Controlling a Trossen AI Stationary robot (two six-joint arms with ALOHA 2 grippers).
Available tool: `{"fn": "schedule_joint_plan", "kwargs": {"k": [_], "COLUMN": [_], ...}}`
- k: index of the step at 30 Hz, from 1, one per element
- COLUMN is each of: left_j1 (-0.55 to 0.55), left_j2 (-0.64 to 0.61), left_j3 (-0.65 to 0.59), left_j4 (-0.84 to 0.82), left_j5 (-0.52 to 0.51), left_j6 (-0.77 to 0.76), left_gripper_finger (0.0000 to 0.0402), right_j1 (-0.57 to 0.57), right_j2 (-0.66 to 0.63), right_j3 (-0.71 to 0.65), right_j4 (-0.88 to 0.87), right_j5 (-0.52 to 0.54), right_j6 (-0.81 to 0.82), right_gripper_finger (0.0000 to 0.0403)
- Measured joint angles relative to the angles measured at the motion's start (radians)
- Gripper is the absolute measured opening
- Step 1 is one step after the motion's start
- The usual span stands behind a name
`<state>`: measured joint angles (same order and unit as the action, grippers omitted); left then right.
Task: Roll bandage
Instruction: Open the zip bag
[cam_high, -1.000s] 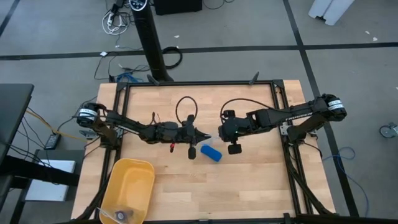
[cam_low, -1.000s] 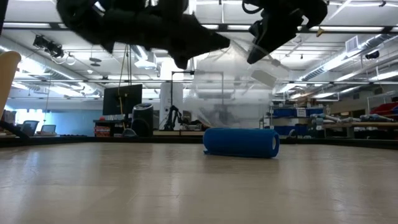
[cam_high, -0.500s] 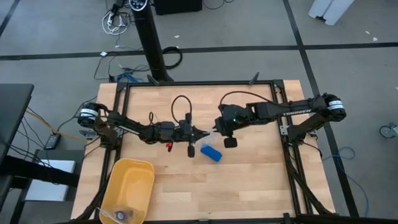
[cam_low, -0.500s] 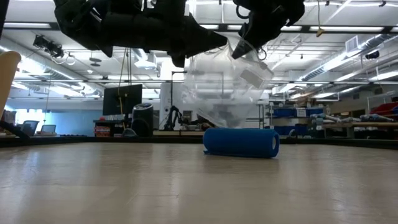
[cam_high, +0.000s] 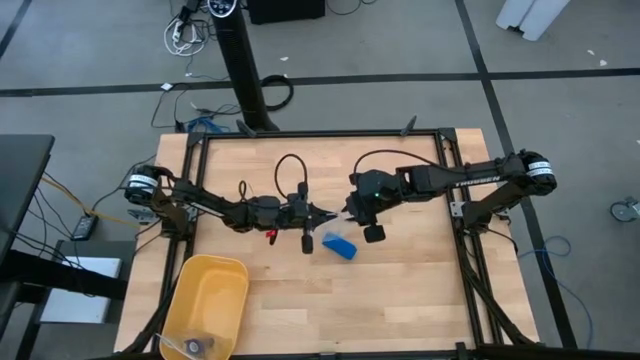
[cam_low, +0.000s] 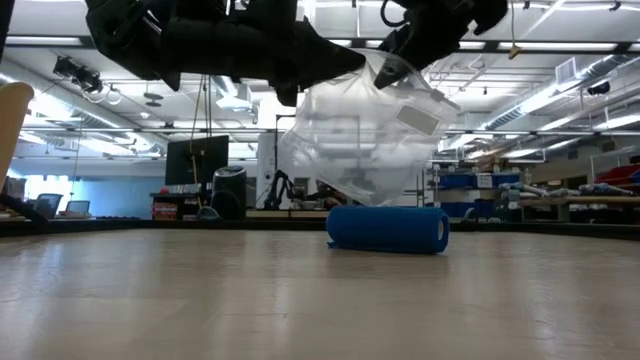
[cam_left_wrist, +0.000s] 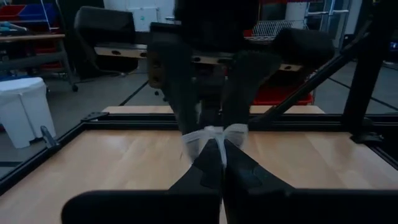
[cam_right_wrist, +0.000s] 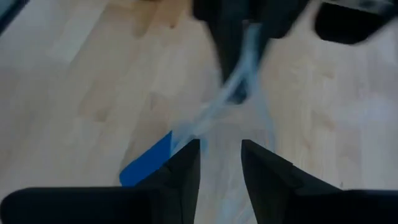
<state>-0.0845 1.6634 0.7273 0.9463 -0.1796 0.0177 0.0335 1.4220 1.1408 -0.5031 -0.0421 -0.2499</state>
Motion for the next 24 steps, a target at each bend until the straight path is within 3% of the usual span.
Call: {"fn": "schedule_joint_plan", "kwargs": {"k": [6,15,24], "left_j1": [0.000,0.001,0.001], "left_j2": [0.000,0.000,-0.001], "left_j3": [0.000,0.016,0.063], "left_j4": [0.002,0.003,-0.046], "left_j5": [0.035,0.089,0.150], "left_j6": [0.001,-0.023,-0.073], "left_gripper_finger": [0.0001,0.0001,0.0001], "right_j1": [0.011,0.024,0.132], "right_j2": [0.000,0.000,0.000], "right_j3": [0.000,0.000,0.000], "right_j4": [-0.010,-0.009,-0.003], "right_j5": [-0.008,0.027,0.105], "right_j6": [-0.238,-0.468,-0.664], "right_gripper_finger": [0.0103,0.0009,0.0004]}}
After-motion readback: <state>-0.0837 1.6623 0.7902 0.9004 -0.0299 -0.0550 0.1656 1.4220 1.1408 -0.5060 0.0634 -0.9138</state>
